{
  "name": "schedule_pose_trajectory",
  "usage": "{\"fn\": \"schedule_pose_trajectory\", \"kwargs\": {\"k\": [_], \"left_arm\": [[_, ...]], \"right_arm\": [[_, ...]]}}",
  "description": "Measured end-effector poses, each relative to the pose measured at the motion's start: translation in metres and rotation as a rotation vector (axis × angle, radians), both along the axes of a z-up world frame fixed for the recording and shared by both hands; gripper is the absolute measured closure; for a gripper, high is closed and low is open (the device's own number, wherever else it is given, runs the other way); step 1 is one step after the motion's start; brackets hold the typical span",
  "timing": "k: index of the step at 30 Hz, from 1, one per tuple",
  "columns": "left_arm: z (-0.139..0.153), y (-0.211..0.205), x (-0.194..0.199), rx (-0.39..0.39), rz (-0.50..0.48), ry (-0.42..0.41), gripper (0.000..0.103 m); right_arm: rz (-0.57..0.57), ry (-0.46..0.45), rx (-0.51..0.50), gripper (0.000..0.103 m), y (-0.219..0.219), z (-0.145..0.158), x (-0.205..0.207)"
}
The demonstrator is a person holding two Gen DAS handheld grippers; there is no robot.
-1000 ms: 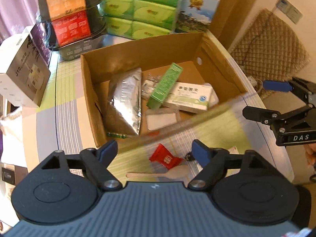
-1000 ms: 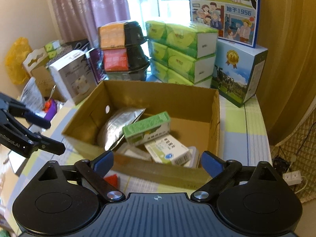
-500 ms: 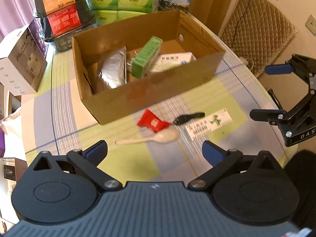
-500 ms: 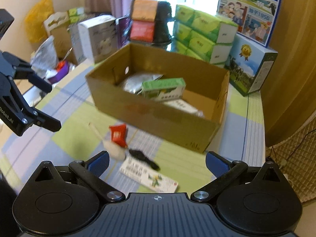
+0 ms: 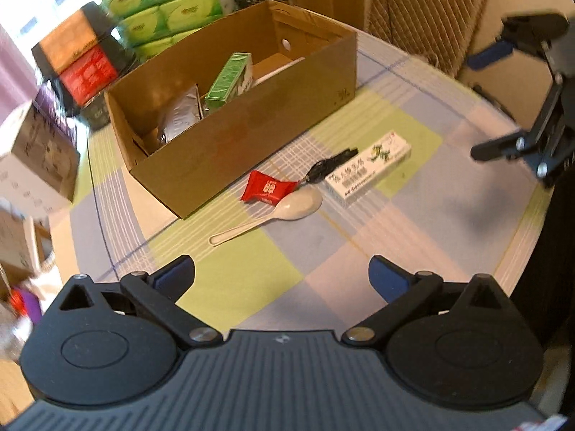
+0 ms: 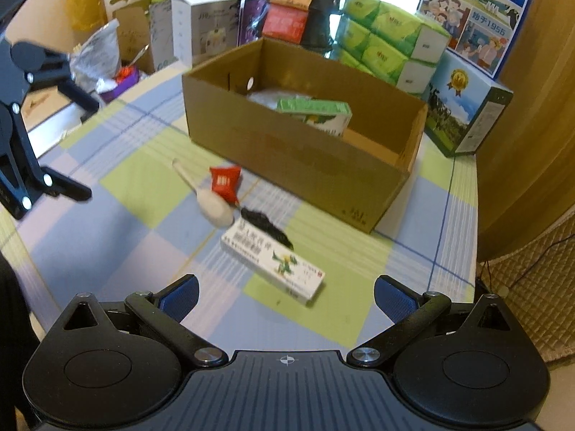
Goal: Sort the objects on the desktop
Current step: 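Withdraw both open tools from the cardboard box back over the table, then move the left tool to the white spoon while the right tool approaches the white ointment box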
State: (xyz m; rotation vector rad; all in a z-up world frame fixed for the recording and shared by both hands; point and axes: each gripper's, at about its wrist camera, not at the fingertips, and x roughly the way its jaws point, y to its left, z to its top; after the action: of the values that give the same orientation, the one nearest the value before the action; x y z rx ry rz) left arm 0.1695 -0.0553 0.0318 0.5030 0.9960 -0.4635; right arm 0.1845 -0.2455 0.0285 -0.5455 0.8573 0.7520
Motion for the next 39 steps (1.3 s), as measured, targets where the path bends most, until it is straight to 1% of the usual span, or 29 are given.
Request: {"fn": "schedule_pose_trajectory", "kwargs": {"k": [2, 6, 10, 13, 15, 20, 24, 27, 29, 32, 34, 39], "left_arm": [[-0.005, -0.002, -0.008, 0.051, -0.043, -0.015, 0.002], [-0.017, -0.004, -0.022, 0.123, -0.120, -0.047, 0.002], [-0.023, -0.003, -0.031, 0.140, -0.177, -0.071, 0.002], [-0.030, -0.006, -0.035, 0.193, -0.218, -0.084, 0.002], [-0.032, -0.008, -0.038, 0.212, -0.248, -0.086, 0.002], [-0.036, -0.013, -0.046, 0.227, -0.341, -0.107, 0.002], [-0.037, -0.014, -0.046, 0.208, -0.386, -0.107, 0.002], [-0.039, -0.012, -0.043, 0.204, -0.411, -0.114, 0.002], [-0.041, -0.009, -0.041, 0.186, -0.430, -0.111, 0.002], [-0.046, -0.005, -0.034, 0.170, -0.437, -0.115, 0.002], [-0.050, -0.004, -0.029, 0.169, -0.429, -0.118, 0.002], [-0.061, 0.000, -0.014, 0.161, -0.429, -0.106, 0.002]], "right_arm": [[0.012, 0.001, -0.013, 0.002, -0.004, -0.005, -0.004], [0.023, 0.008, -0.032, 0.002, -0.013, -0.014, -0.010], [0.029, 0.011, -0.038, 0.002, -0.019, -0.021, -0.012], [0.061, 0.006, -0.053, 0.002, -0.019, -0.024, -0.016], [0.096, -0.012, -0.066, 0.002, -0.017, -0.025, -0.020], [0.182, -0.040, -0.100, 0.002, -0.012, -0.031, -0.028], [0.255, -0.063, -0.120, 0.002, -0.009, -0.038, -0.032], [0.320, -0.112, -0.093, 0.002, -0.011, -0.041, -0.036], [0.366, -0.132, -0.077, 0.002, -0.012, -0.043, -0.037], [0.433, -0.164, -0.104, 0.002, -0.010, -0.050, -0.038], [0.462, -0.165, -0.129, 0.002, -0.007, -0.056, -0.035], [0.453, -0.130, -0.131, 0.002, -0.001, -0.064, -0.017]]}}
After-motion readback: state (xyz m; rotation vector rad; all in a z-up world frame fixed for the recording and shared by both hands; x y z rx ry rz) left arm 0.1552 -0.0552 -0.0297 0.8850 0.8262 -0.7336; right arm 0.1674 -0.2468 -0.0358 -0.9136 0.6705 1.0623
